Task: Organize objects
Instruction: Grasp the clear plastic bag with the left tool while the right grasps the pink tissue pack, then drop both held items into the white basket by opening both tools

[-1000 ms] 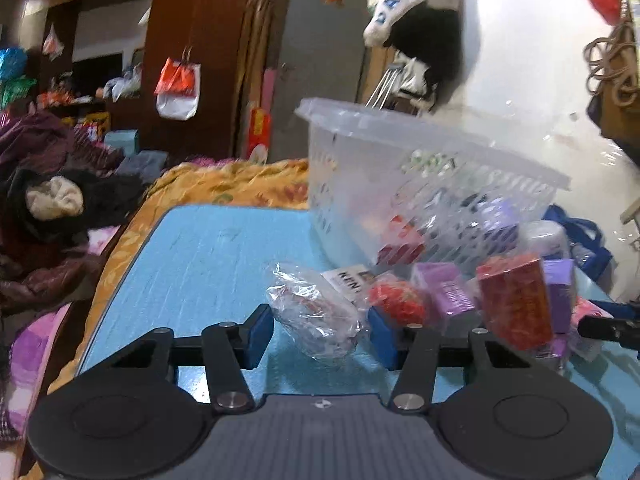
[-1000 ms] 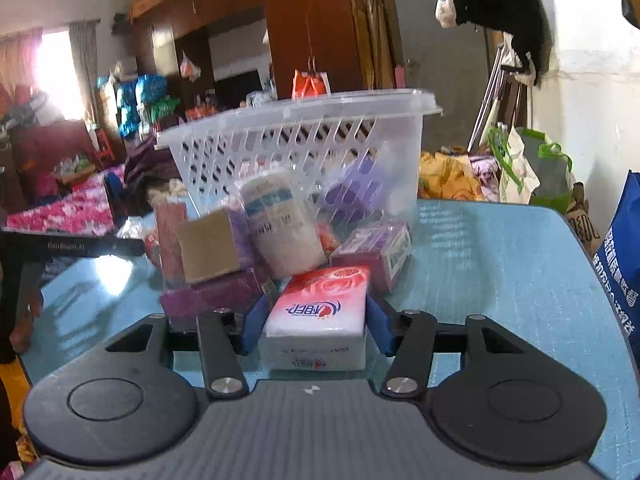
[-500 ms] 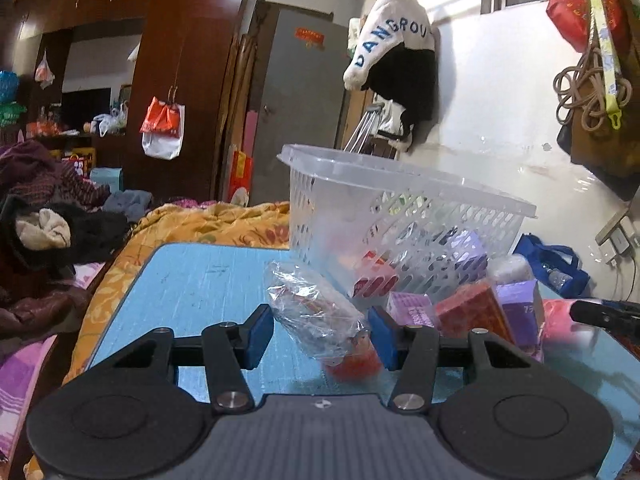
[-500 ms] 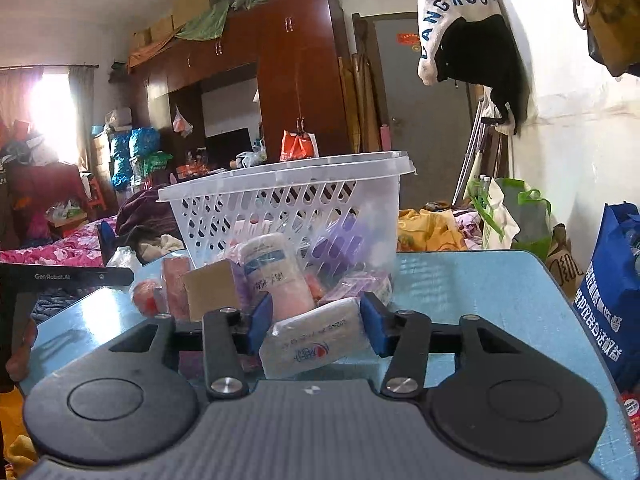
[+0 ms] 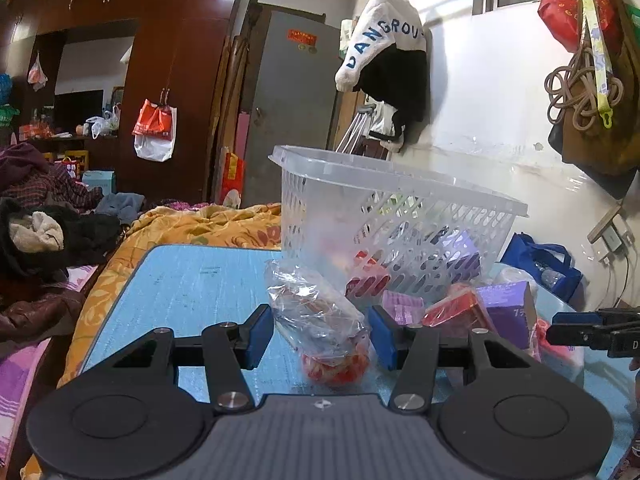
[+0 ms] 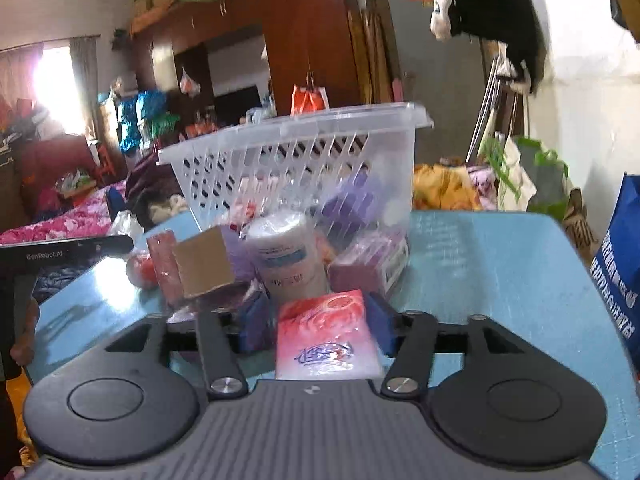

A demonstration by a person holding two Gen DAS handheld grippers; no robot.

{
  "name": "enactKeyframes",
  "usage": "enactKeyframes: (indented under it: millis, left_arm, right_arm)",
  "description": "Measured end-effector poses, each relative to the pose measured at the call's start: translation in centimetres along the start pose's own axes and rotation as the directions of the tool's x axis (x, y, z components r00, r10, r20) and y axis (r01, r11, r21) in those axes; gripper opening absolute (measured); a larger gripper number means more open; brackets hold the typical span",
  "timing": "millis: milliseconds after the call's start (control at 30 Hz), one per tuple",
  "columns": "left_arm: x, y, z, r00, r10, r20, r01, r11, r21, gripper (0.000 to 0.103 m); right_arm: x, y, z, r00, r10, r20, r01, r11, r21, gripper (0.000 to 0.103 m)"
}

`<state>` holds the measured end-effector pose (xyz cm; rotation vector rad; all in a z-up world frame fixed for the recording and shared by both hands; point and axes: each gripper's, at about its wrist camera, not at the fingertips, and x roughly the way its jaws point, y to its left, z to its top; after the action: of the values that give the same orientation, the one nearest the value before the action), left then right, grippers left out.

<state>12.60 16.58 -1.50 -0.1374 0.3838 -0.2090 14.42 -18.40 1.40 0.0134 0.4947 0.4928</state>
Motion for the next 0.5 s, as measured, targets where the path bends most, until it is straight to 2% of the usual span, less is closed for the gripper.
enactKeyframes:
  millis: [200, 333, 400, 500]
  left_arm:
    - [0.2, -0.1, 0.0, 1.000, 0.004, -0.001, -0.004, 1.000, 0.001, 0.056]
    - [0.3, -0.1, -0.1, 1.000, 0.000, -0.002, 0.000, 1.000, -0.001, 0.056]
    - [0.3, 0.0, -0.1, 1.000, 0.004, -0.001, -0.004, 1.000, 0.005, 0.056]
    - [0.2, 0.2, -0.2, 1.000, -0.002, 0.001, 0.002, 1.000, -0.001, 0.056]
  right_arm:
    - [0.6, 1.2, -0.1, 0.997, -0.055, -0.060, 0.050, 0.996, -0.079, 0.068]
    - [1.1, 1.3, -0.1, 0.993, -0.060, -0.100, 0.049, 0.993, -0.104, 0.067]
    - [0.8, 1.4, -0.1, 0.994, -0.075, -0.077, 0.067, 0.993, -0.102, 0.055]
    - [-0.4, 0.9, -0.4, 0.998, -0.058, -0.007, 0.057, 0.996, -0.067, 0.055]
